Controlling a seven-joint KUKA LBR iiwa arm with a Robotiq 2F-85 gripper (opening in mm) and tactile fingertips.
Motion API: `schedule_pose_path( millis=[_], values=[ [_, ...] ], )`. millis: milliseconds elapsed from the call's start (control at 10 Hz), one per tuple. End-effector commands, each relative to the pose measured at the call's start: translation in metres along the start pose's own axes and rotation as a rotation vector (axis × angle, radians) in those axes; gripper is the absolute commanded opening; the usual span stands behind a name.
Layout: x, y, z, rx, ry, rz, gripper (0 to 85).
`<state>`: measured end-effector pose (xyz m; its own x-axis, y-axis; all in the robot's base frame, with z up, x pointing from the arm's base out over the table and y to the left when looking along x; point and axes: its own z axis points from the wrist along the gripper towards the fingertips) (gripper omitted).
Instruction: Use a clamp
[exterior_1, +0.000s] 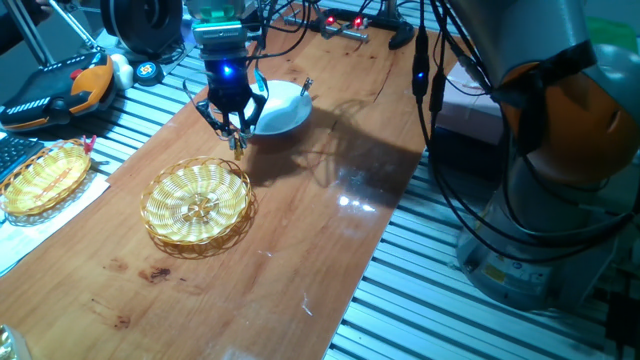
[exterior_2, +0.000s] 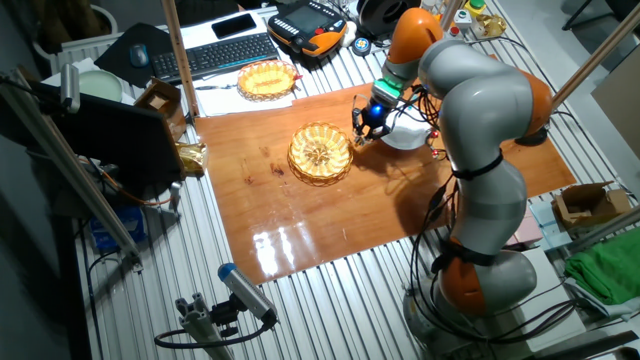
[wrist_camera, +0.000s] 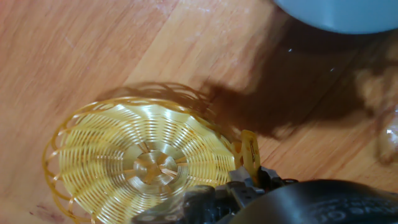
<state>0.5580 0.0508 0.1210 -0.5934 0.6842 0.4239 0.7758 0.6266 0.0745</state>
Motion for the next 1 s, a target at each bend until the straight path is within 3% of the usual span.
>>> schedule_pose_path(
  millis=[0,900],
  values=[
    [-0.0006,0.0012,0.0009,-0.004,0.009,0.002,0.7],
    [-0.0025,0.0079,0.0071,-0.022,0.057,0.023,0.7]
  ],
)
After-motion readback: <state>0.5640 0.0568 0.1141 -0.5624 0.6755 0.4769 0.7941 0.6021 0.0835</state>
